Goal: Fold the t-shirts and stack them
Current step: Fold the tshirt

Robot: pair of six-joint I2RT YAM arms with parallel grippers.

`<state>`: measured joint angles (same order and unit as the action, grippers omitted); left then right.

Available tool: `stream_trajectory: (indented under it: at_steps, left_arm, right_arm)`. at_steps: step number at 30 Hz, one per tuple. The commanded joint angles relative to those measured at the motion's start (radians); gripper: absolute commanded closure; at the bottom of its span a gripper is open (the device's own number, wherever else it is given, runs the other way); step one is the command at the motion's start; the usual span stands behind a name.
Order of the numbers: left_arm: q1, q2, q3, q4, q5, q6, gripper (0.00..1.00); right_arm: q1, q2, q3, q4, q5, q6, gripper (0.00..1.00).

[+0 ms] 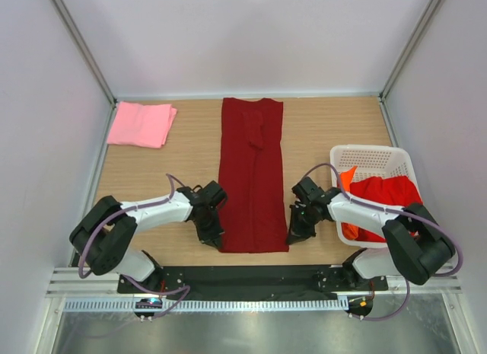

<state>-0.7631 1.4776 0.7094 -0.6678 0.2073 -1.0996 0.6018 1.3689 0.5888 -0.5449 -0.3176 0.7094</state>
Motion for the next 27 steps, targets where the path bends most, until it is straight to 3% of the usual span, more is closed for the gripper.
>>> stream_trajectory:
  at_steps: [1, 5, 9, 15, 21, 27]
  left_arm:
    - [-0.036, -0.011, -0.042, 0.028, -0.086, -0.034, 1.00]
    - [-0.051, -0.042, -0.030, 0.025, -0.085, -0.045, 1.00]
    - [-0.054, -0.048, 0.004, 0.004, -0.091, -0.043, 1.00]
    - [-0.053, -0.082, 0.174, -0.160, -0.199, 0.015, 1.00]
    - [0.016, -0.016, 0.404, -0.285, -0.270, 0.113, 1.00]
    - [0.151, 0.148, 0.610, -0.300, -0.261, 0.231, 1.00]
  right_arm:
    - [-0.004, -0.050, -0.049, -0.055, 0.020, -0.031, 0.99]
    - [-0.004, -0.123, -0.055, -0.037, -0.023, 0.008, 0.99]
    - [-0.002, -0.099, -0.028, -0.023, -0.070, 0.015, 0.99]
    - [-0.048, -0.122, 0.112, -0.130, -0.073, -0.004, 0.99]
    - [-0.232, -0.019, 0.319, -0.220, -0.090, -0.148, 0.99]
    - [-0.287, 0.200, 0.514, -0.199, -0.120, -0.263, 0.99]
